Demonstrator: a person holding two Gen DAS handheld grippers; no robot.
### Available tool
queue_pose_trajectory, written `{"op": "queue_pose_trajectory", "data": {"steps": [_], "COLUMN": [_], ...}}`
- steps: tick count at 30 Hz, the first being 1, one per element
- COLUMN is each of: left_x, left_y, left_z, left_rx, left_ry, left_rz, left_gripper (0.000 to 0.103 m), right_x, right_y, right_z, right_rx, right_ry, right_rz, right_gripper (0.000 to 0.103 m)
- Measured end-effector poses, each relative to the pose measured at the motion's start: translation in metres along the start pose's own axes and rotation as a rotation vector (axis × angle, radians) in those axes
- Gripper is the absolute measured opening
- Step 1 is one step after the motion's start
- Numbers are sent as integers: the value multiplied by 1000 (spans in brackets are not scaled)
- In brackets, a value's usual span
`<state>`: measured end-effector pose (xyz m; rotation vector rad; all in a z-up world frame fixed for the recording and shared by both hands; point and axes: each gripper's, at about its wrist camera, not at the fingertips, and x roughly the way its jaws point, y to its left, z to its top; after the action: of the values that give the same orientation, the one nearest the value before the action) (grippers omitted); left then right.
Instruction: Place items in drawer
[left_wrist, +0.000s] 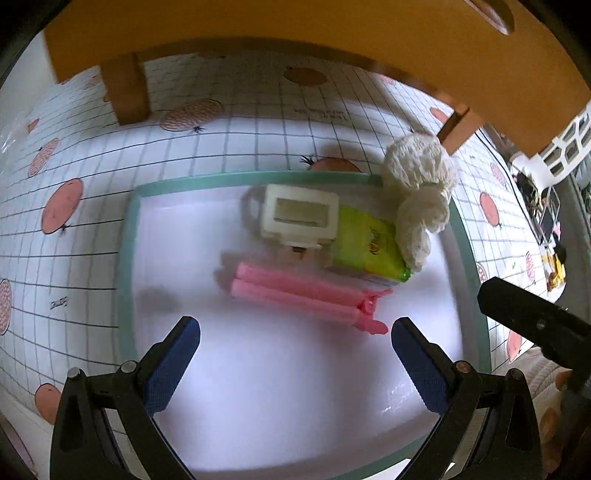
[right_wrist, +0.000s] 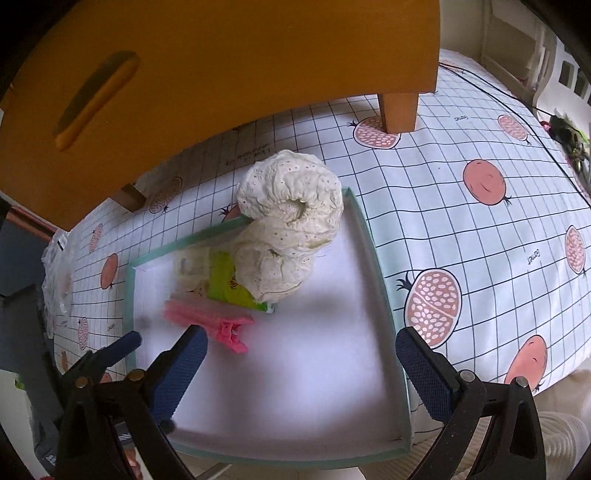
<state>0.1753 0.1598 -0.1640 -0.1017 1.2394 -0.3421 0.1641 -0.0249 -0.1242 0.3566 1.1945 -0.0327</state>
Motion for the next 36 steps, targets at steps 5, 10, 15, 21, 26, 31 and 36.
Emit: {"op": "queue_pose_trajectory", "data": {"steps": [5,10,15,21,26,31,36], "left_x": [11,22,24,15,11,-1,-14], "left_y": [-13,-21,-16,1,32,55,59], "left_z": [-1,-2,-7,-16,-21,-24,-19], "left_rx": [32,61,58,47,11,-31,-44], "left_ry": [19,35,46,47,37,22,-6], "left_rz": [12,49,88,112,139,141,103], "left_gripper": [103,103,103,103,103,102,102], "right_x": [2,5,5,5,7,10,16], "right_y": [-2,-6,-7,-6,-4,-1,3], "right_z": [1,1,1,1,0,2,8], "right_rx": [12,32,39,35,22,8,-9], "right_ry": [-1,6,6,6,14,18,9], "right_rz": [8,12,17,14,11,16,13], "right_gripper": [103,103,103,103,103,103,102]}}
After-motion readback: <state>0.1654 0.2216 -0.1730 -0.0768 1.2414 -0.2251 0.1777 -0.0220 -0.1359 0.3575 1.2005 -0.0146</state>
